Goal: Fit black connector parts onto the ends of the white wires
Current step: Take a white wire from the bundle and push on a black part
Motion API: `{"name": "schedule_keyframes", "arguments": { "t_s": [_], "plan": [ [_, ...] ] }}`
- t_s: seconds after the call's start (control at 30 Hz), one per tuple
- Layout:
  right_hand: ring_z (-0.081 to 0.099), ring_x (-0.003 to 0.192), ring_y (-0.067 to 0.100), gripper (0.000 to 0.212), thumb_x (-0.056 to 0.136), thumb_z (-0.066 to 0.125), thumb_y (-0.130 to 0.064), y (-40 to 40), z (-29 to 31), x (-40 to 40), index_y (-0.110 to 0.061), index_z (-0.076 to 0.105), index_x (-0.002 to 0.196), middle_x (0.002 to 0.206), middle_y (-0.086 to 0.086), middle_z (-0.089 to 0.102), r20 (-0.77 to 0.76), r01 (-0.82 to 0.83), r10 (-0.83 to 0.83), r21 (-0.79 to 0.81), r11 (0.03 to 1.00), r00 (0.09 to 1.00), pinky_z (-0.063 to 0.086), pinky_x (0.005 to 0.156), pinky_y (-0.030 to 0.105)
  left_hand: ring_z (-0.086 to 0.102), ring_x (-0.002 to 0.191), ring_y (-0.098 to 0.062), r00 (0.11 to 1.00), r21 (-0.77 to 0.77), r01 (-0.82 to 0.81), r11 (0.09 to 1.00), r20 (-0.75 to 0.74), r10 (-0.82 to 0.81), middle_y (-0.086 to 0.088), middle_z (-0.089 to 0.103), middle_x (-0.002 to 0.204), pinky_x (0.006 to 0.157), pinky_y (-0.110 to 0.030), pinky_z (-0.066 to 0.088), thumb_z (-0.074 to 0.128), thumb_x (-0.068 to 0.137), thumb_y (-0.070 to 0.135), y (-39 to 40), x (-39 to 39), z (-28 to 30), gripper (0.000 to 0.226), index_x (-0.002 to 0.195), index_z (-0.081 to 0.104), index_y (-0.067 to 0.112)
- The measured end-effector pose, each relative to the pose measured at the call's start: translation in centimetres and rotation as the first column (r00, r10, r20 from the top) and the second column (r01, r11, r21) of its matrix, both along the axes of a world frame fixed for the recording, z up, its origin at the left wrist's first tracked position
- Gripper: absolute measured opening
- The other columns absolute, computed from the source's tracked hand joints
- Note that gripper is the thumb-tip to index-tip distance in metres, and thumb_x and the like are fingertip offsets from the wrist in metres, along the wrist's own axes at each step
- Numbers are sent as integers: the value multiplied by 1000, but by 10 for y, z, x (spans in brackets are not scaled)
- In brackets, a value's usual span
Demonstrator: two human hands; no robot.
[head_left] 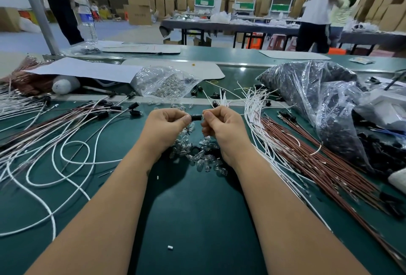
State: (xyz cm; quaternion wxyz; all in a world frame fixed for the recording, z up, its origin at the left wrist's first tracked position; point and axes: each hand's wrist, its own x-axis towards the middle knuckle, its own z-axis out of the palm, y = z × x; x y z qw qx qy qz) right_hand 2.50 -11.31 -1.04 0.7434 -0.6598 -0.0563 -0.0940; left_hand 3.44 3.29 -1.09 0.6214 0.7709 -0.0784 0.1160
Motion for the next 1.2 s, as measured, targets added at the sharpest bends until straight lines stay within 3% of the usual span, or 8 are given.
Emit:
{"name": "schedule_keyframes", "arguments": {
  "t_s": [0.27,0.67,0.77,0.9,1.07,1.2],
  "plan": [
    [53,50,4,14,95,56,-4,1,1,3,-7,59,82,63,1,60,-11,35,-36,-45,998,999,46,52,18,50,59,-10,1000,9,-15,1000,-14,15,3,62,61,53,-11,39,70,86,15,-2,1,0,15,72,69,20],
    [46,53,8,21,94,57,-6,1,1,0,-14,58,74,59,-4,55,-6,33,-35,-208,978,999,39,54,23,41,66,-20,998,-21,63,998,26,-63,-14,54,70,57,-26,31,65,89,6,-1,-1,0,14,76,67,11],
    [48,54,7,18,93,59,-9,3,5,0,-14,58,76,62,-3,56,17,71,-69,-157,985,997,42,56,22,44,59,-14,998,-5,32,999,49,-32,-10,55,66,55,-21,34,64,90,9,-4,0,-1,16,75,67,15],
    [54,57,1,13,90,63,-6,5,8,-1,-16,63,83,70,-3,61,66,68,-61,-122,990,996,47,59,17,46,47,4,998,-50,-8,999,55,11,13,58,54,51,-7,38,65,90,12,-3,3,-1,15,76,68,17],
    [53,55,4,11,92,59,-8,-4,9,2,-14,62,84,70,0,60,4,179,-179,11,984,984,46,56,20,39,40,1,1000,-120,-9,993,-2,9,18,48,44,42,-8,32,63,91,16,0,5,-2,13,80,68,15],
    [50,50,7,12,88,58,-3,-6,9,1,-12,62,81,58,-4,58,-53,137,-133,81,987,990,43,51,21,42,46,1,999,-126,33,991,2,-33,15,54,51,46,-9,33,65,90,13,0,3,-2,9,83,69,15]
  ]
}}
